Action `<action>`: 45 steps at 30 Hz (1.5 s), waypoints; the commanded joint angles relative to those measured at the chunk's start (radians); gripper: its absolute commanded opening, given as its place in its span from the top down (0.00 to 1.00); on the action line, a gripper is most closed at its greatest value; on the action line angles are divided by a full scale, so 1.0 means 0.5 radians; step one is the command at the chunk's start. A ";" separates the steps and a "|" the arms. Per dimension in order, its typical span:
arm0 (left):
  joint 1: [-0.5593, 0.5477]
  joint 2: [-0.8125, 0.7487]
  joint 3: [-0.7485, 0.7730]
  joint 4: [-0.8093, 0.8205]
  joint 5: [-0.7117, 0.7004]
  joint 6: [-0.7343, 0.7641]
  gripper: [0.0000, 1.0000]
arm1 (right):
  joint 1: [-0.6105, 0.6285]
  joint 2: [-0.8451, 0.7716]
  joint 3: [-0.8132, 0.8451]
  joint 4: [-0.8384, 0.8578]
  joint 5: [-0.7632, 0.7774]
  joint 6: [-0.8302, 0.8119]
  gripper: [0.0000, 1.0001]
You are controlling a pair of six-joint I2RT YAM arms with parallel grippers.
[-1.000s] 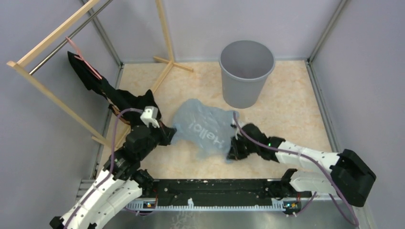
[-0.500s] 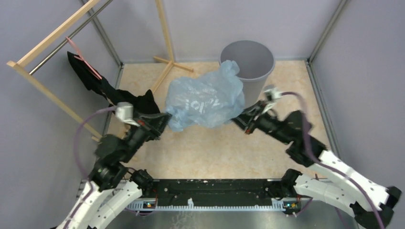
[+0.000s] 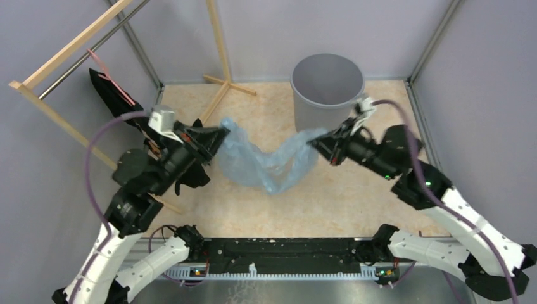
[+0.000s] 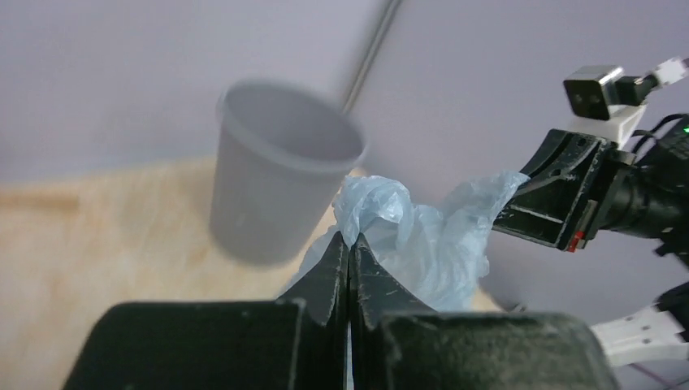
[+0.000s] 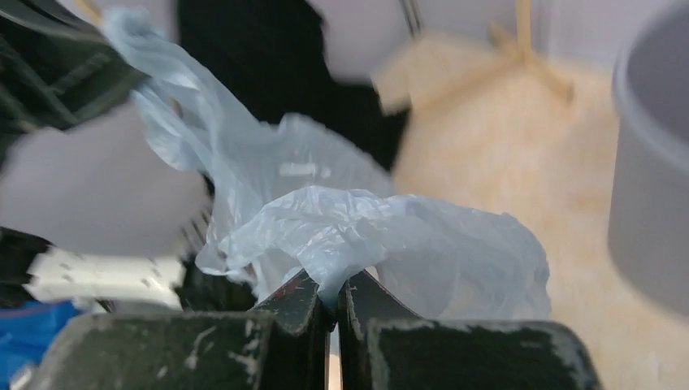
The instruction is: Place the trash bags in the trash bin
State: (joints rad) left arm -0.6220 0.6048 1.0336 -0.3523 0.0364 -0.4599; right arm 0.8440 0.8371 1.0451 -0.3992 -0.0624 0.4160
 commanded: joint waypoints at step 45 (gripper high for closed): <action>0.001 0.386 -0.426 -0.124 0.377 0.052 0.37 | -0.013 -0.887 -0.812 0.164 0.448 0.229 1.00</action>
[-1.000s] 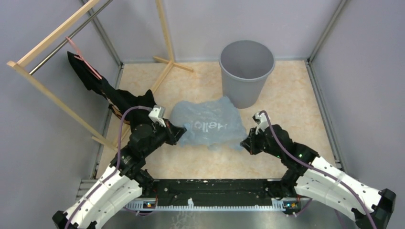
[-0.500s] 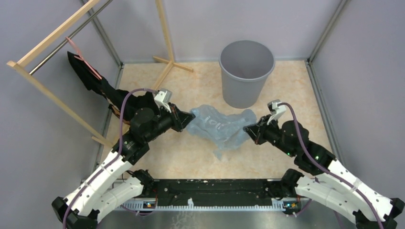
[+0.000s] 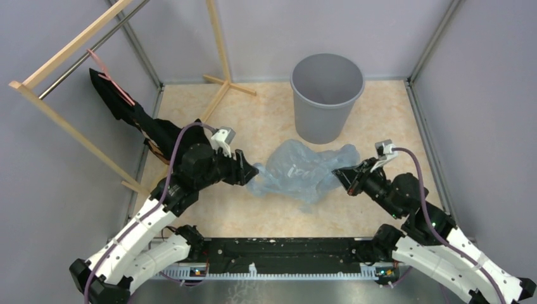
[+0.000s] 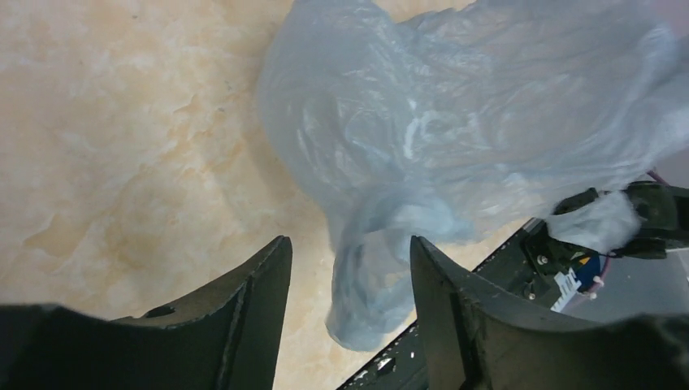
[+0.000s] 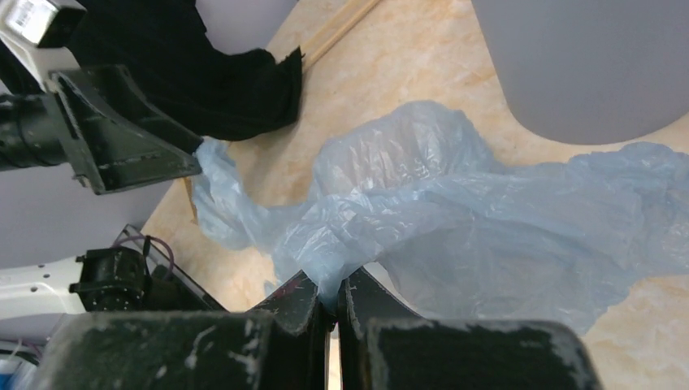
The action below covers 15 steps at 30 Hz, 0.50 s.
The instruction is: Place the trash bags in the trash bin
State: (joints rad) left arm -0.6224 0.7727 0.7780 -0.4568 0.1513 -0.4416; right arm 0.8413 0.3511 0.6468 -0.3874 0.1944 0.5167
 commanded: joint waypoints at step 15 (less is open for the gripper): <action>-0.003 0.422 0.451 -0.391 0.635 0.562 0.01 | -0.008 -0.045 -0.100 0.045 0.024 0.069 1.00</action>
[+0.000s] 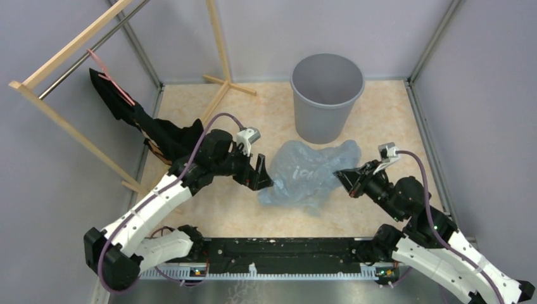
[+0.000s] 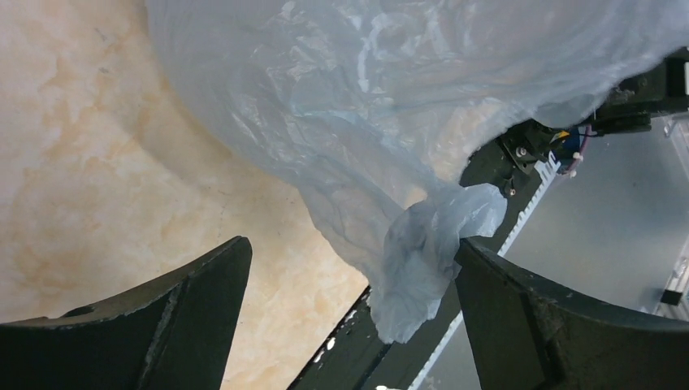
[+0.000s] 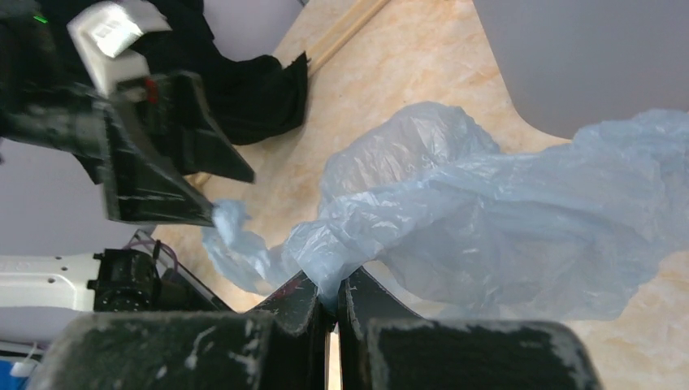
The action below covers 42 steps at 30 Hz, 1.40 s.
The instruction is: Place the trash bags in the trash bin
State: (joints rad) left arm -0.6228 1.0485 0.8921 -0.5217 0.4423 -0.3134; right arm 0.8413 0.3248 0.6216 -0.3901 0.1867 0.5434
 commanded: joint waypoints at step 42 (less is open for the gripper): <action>-1.421 0.531 0.436 -0.577 -1.429 0.582 0.02 | -0.008 0.125 -0.047 0.140 -0.017 -0.077 1.00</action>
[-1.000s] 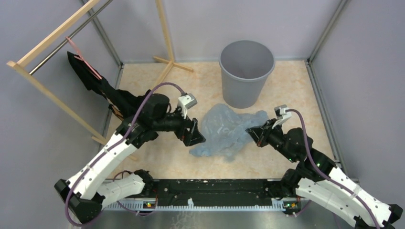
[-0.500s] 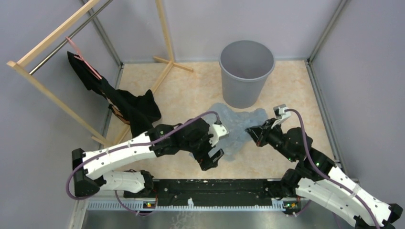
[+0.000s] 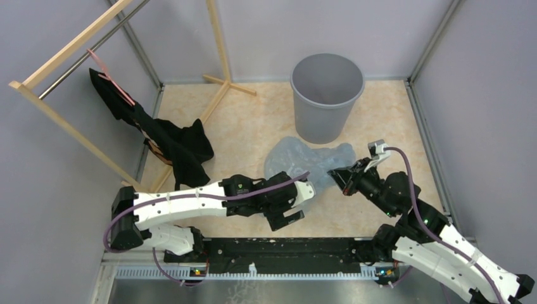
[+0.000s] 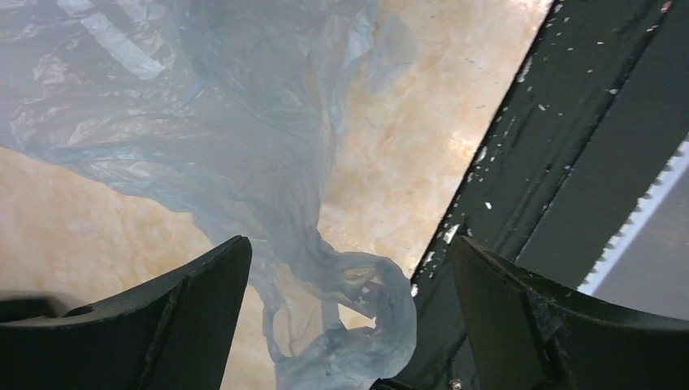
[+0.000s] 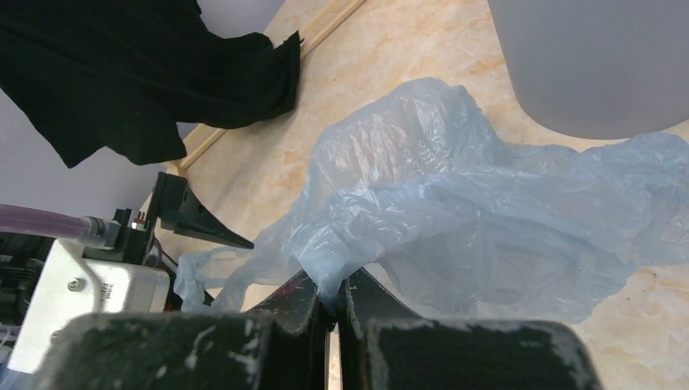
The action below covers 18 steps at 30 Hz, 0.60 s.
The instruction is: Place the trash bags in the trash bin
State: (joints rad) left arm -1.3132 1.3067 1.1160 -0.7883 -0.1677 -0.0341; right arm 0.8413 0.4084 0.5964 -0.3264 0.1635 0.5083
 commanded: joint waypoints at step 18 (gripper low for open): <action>-0.138 -0.064 -0.087 -0.180 -0.393 -0.173 0.02 | -0.007 -0.057 0.007 -0.006 0.072 -0.023 1.00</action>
State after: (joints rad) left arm -1.3762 1.3163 1.0962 -0.8616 -0.3176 -0.1055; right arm 0.8413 0.3927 0.5964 -0.3424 0.1829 0.5076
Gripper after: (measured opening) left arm 0.987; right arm 0.006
